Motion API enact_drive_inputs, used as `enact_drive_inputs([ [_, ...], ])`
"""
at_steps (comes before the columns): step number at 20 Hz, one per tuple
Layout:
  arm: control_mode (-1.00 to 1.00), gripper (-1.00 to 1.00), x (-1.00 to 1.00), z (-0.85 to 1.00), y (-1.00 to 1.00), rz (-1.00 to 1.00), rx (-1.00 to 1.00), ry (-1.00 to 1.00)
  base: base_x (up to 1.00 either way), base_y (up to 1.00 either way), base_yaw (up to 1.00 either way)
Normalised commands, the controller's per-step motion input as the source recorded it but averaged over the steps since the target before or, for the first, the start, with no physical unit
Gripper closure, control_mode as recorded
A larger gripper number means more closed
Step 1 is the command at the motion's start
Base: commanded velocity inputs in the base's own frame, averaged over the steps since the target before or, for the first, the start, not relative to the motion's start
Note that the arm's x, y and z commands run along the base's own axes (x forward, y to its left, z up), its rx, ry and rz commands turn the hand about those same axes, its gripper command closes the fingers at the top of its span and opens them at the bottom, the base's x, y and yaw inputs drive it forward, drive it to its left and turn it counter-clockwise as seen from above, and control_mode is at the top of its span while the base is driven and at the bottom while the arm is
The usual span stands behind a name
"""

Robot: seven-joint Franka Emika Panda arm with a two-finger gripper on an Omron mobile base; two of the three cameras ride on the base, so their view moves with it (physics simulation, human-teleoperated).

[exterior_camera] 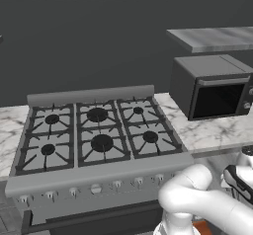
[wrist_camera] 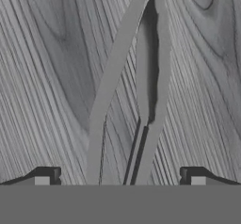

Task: Take the tongs from the drawer on the right and place them on the dining counter next to the tray containing the hot dog.

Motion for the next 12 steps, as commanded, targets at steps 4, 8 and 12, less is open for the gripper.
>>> enact_drive_inputs([
  [4,-1.0,-1.0,0.04,-0.11,-0.05,0.0,0.0,0.0,0.0,0.0,0.0],
  [8,-1.0,-1.0,0.06,-0.11,-0.04,0.0,0.0,0.0,0.0,0.0,0.0],
  [12,-1.0,-1.0,0.06,-0.13,-0.04,0.0,0.0,0.0,0.0,0.0,0.0],
])
